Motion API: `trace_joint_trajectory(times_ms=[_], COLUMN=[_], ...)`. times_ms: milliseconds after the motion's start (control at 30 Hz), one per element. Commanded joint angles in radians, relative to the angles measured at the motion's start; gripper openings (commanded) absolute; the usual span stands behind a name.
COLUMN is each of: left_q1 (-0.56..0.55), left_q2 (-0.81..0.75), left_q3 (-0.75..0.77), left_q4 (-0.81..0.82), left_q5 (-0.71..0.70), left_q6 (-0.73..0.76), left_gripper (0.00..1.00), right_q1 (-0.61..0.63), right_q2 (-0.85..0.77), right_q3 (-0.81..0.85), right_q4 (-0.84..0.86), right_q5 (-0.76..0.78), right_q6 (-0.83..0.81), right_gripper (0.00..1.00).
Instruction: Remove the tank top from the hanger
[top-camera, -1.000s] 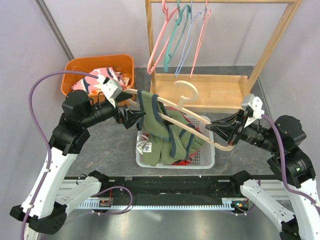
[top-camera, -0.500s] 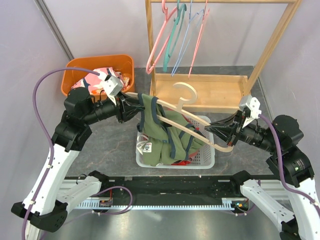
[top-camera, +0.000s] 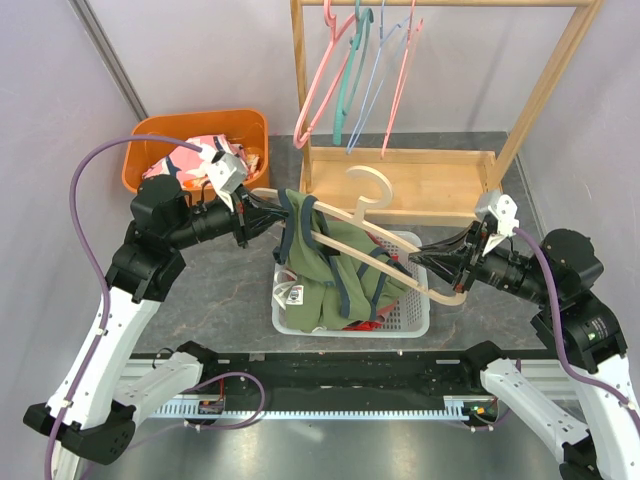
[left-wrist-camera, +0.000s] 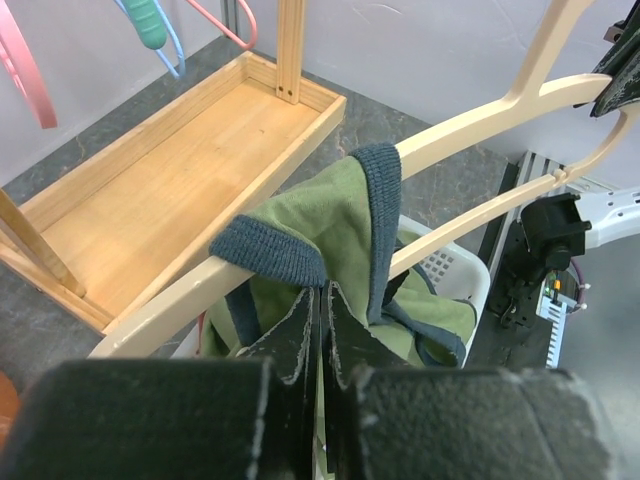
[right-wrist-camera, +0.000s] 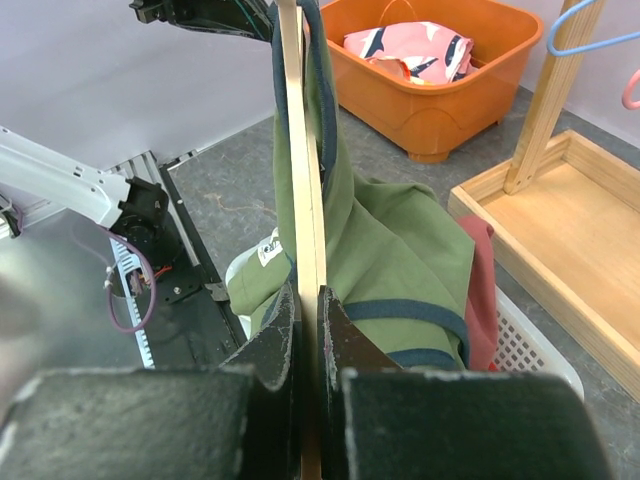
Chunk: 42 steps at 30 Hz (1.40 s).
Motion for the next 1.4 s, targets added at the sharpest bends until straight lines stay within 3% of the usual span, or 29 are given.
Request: trace_joint_trajectory(times_ms=[0, 33, 67, 133, 267, 467, 700, 800, 1200, 1367], left_q1=[0.011, 0.015, 0.015, 0.017, 0.023, 0.024, 0.029, 0.035, 0.063, 0.078], left_q2=[-0.019, -0.022, -0.031, -0.034, -0.036, -0.019, 0.001, 0.001, -0.031, 0.01], left_q3=[0.015, 0.001, -0.006, -0.026, -0.034, -0.025, -0.025, -0.011, 0.096, 0.222], left_q4=[0.034, 0.034, 0.032, 0.034, 0.035, 0.054, 0.09, 0.092, 0.034, 0.034], left_q5=[0.018, 0.016, 0.016, 0.012, 0.012, 0.027, 0.018, 0.013, -0.06, -0.105], left_q6=[-0.037, -0.038, -0.041, -0.043, -0.048, -0.067, -0.094, -0.1, -0.054, -0.04], left_gripper=[0.02, 0.04, 0.12, 0.48, 0.56, 0.46, 0.12, 0.06, 0.02, 0.02], right_q1=[0.001, 0.001, 0.001, -0.001, -0.001, 0.001, 0.001, 0.001, 0.002, 0.002], right_q2=[-0.022, -0.024, -0.024, -0.024, -0.021, -0.021, -0.027, -0.031, -0.074, -0.109], right_q3=[-0.003, -0.001, 0.0, 0.008, 0.017, 0.014, 0.005, -0.007, -0.017, 0.003], right_q4=[0.007, 0.005, 0.005, 0.002, -0.001, 0.021, 0.051, 0.039, -0.085, -0.142], right_q5=[0.021, 0.021, 0.021, 0.018, 0.012, -0.002, -0.036, -0.03, 0.038, 0.064], right_q6=[-0.016, -0.018, -0.018, -0.018, -0.015, 0.003, 0.034, 0.027, -0.033, -0.044], right_gripper=[0.0, 0.0, 0.0, 0.0, 0.0, 0.0, 0.0, 0.0, 0.0, 0.0])
